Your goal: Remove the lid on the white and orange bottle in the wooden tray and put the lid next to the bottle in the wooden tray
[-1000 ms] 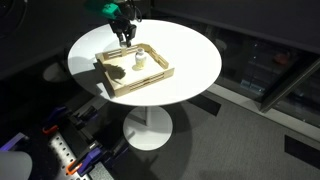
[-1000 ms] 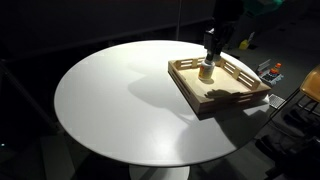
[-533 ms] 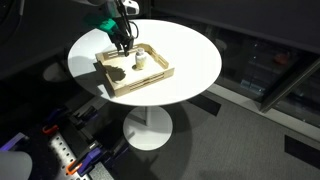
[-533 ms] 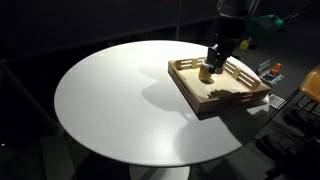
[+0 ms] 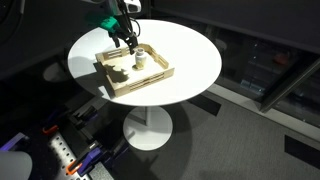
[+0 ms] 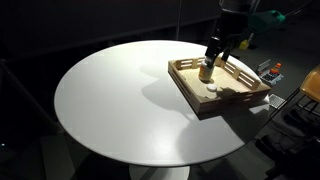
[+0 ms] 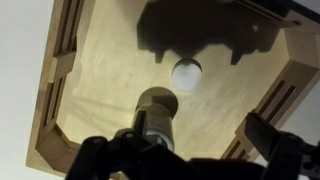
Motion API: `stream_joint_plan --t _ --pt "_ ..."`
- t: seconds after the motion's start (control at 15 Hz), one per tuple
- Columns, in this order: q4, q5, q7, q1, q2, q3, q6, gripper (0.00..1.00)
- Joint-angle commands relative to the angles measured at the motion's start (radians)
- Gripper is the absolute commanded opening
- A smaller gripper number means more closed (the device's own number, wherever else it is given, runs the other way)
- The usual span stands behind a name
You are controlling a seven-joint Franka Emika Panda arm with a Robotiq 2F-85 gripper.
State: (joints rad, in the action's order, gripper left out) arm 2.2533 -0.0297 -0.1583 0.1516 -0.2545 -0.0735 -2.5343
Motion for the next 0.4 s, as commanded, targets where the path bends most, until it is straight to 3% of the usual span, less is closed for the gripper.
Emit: stream_joint_plan --t 0.0,0.2,0.33 --pt "0.001 0.008 -0.001 -0.021 0.092 0.01 0.075 1.0" --pt "0.007 0.008 -0.002 -0.041 0.161 0.019 0.113 1.0" --pt "-0.004 -0.001 0.0 -0.038 0.122 0.011 0.084 1.0"
